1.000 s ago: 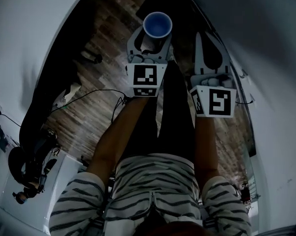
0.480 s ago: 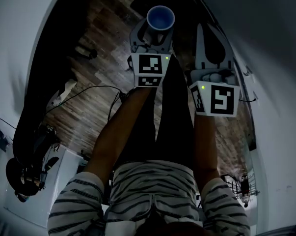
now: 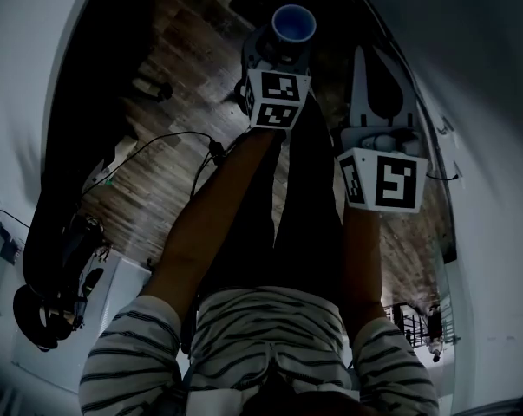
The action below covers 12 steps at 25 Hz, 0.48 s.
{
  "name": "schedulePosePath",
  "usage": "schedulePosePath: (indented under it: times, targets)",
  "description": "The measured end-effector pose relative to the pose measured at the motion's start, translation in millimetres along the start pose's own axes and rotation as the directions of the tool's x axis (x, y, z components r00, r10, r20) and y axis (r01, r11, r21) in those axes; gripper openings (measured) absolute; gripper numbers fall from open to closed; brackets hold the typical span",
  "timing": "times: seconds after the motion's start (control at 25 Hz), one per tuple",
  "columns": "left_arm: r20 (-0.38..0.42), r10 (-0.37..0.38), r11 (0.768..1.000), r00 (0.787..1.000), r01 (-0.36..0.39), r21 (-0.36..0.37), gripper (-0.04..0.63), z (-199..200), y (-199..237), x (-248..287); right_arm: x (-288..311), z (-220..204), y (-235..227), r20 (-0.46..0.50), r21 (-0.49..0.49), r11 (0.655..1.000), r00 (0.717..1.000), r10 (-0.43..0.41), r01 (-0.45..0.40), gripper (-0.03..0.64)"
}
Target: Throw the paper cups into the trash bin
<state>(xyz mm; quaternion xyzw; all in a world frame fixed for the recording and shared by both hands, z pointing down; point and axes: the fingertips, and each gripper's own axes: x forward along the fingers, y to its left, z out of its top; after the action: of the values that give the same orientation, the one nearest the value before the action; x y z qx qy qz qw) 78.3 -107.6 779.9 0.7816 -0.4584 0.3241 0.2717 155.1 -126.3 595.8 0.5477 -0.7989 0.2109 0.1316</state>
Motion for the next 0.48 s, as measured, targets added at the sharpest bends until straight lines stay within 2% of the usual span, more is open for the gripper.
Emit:
schedulePosePath:
  times: [0.48]
  targets:
    - [-0.124, -0.018, 0.998, 0.992, 0.025, 0.051, 0.290, -42, 0, 55, 8, -21, -10, -0.039, 0.012, 1.000, 0.999, -0.008, 0.009, 0.009]
